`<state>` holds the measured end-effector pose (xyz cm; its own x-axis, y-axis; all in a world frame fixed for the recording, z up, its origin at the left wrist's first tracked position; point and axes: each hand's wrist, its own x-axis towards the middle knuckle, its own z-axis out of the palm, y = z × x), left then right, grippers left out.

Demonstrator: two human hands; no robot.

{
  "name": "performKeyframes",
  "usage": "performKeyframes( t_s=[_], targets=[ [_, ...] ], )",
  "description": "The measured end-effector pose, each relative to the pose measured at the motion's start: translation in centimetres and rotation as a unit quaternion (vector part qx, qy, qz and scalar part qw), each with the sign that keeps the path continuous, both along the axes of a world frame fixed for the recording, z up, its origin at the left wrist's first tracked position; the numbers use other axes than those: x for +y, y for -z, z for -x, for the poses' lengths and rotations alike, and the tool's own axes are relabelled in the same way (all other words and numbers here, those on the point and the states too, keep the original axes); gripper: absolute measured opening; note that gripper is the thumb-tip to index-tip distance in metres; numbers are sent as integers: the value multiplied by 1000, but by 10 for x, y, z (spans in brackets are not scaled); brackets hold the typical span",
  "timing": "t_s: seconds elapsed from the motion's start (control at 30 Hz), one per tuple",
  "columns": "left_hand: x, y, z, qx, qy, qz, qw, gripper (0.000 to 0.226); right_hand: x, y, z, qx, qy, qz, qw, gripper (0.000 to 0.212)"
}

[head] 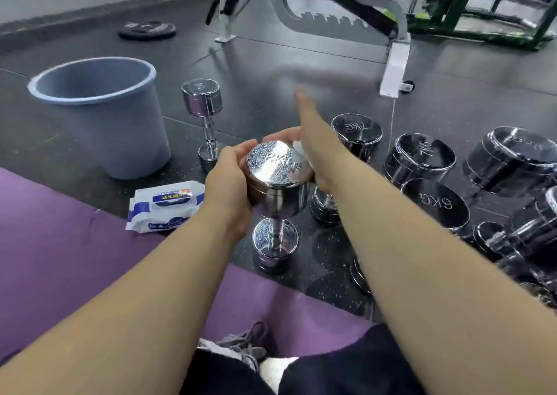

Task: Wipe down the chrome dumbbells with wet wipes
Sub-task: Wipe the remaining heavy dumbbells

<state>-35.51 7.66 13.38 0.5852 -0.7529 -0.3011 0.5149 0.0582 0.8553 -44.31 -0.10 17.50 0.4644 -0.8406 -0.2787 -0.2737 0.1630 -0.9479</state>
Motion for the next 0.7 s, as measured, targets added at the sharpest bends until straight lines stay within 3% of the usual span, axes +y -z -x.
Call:
performKeyframes(
  t_s=[0.07, 0.17, 0.27, 0.33, 0.4, 0.53, 0.7],
  targets=[
    [-2, -2, -2, 38, -23, 6, 999, 23, -22, -28, -12, 134, -148, 8, 980, 92],
    [-3, -10, -6, 110, -111, 14, 988, 27, -1, -49, -54, 328, -286, 146, 889, 64],
    [1, -15, -13, 113, -139, 5, 984, 42, 35, -39, -89, 416, -406, 208, 786, 61],
    [7, -10, -20, 101, -154, -44, 982, 43, 41, -35, -88, 452, -435, 236, 742, 62],
    [12, -2, -32, 118, -174, -84, 974, 38, 31, -39, -76, 466, -407, 254, 743, 53],
    [11, 5, -37, 137, -122, -82, 980, 30, 4, -41, -43, 459, -270, 224, 816, 37],
    [-1, -2, -15, 32, -7, -48, 998, 35, 12, -34, -43, 376, -254, 262, 852, 66]
  ],
)
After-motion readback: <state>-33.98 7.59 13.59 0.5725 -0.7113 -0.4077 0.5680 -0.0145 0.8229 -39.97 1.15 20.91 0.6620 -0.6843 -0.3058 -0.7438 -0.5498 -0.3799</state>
